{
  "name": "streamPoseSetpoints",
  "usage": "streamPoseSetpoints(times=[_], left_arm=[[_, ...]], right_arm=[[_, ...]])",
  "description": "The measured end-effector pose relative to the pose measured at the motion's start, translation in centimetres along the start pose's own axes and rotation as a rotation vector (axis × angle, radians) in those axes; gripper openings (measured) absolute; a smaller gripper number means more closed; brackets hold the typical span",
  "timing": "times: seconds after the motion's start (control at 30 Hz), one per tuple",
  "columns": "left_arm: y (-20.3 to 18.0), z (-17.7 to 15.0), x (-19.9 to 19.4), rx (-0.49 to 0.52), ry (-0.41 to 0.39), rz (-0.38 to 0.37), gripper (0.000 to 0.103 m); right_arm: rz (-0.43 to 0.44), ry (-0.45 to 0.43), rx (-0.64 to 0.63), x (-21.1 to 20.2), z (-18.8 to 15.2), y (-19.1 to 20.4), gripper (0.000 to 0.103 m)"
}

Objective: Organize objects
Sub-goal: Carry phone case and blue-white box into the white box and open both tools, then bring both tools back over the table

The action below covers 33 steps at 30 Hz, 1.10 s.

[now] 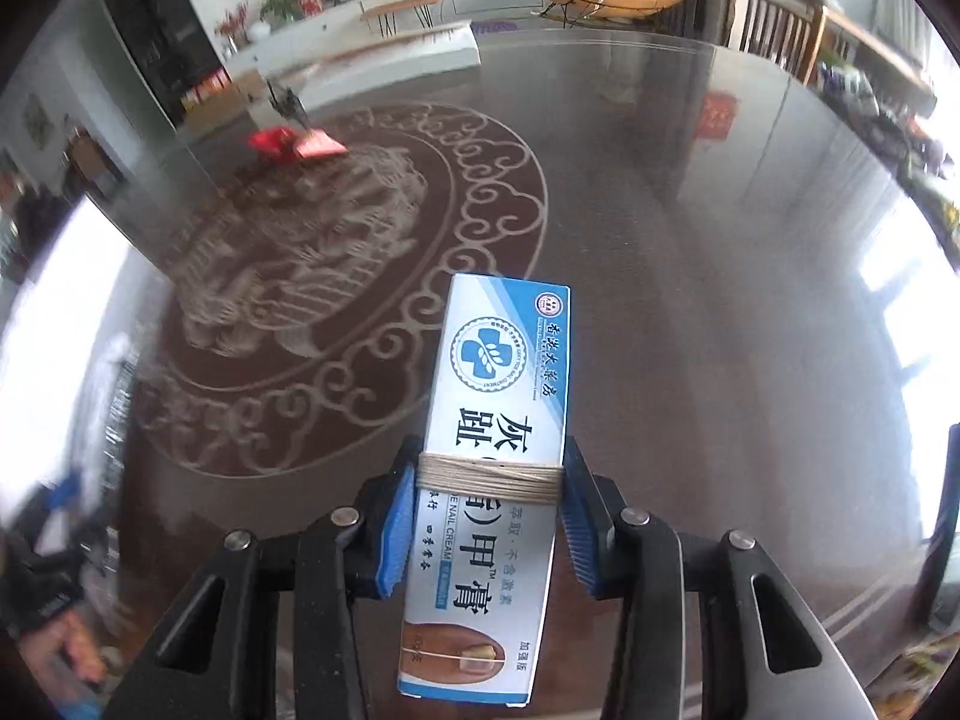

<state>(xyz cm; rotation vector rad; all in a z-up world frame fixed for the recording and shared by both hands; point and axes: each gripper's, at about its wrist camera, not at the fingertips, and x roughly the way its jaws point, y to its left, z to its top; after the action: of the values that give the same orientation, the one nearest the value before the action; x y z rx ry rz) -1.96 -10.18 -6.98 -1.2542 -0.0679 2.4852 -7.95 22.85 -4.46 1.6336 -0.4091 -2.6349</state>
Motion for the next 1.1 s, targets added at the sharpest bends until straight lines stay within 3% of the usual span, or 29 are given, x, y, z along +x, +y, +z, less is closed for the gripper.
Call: streamPoseSetpoints(times=[0.17,0.27,0.4,0.53,0.6,0.7,0.8,0.87,0.93,1.0,1.03,1.1], left_arm=[[1.5,1.9,-6.6,-0.098,-0.123,-0.088,0.076],[3.9,3.0,-12.1,-0.118,-0.22,-0.032,0.076],[9.8,2.6,-17.4,-0.172,-0.267,0.167,0.076],[16.2,0.4,-19.0,-0.275,-0.197,0.404,0.077],[18.8,-0.8,-18.2,-0.304,-0.083,0.564,0.081],[20.6,-2.2,-16.5,-0.296,0.02,0.689,0.083],[20.4,-2.3,-15.5,-0.324,0.018,0.658,0.083],[19.0,-1.2,-14.5,-0.348,-0.013,0.589,0.083],[16.9,0.2,-14.2,-0.357,-0.062,0.527,0.083],[14.0,2.2,-14.0,-0.358,-0.116,0.433,0.083],[11.8,3.3,-13.5,-0.356,-0.136,0.348,0.084],[7.2,5.5,-11.7,-0.336,-0.128,0.183,0.097]], right_arm=[[0.204,-0.027,0.013,-3.7,0.0,4.6,0.044],[0.332,-0.031,-0.038,-5.4,0.9,9.9,0.044],[0.531,-0.005,-0.166,-6.6,1.2,21.0,0.044],[0.698,0.051,-0.327,-6.3,-0.2,34.1,0.044],[0.719,0.059,-0.397,-5.7,-1.3,38.6,0.045],[0.671,0.082,-0.479,-3.8,-3.2,42.4,0.055],[0.604,0.002,-0.508,-3.6,-4.7,40.3,0.067],[0.539,-0.073,-0.508,-3.7,-5.3,36.3,0.08],[0.437,-0.151,-0.473,-3.8,-5.7,30.6,0.083],[0.282,-0.23,-0.427,-3.4,-6.6,24.4,0.084],[0.196,-0.256,-0.397,-3.4,-6.5,20.7,0.084],[0.029,-0.28,-0.338,-2.1,-7.0,15.0,0.084]])
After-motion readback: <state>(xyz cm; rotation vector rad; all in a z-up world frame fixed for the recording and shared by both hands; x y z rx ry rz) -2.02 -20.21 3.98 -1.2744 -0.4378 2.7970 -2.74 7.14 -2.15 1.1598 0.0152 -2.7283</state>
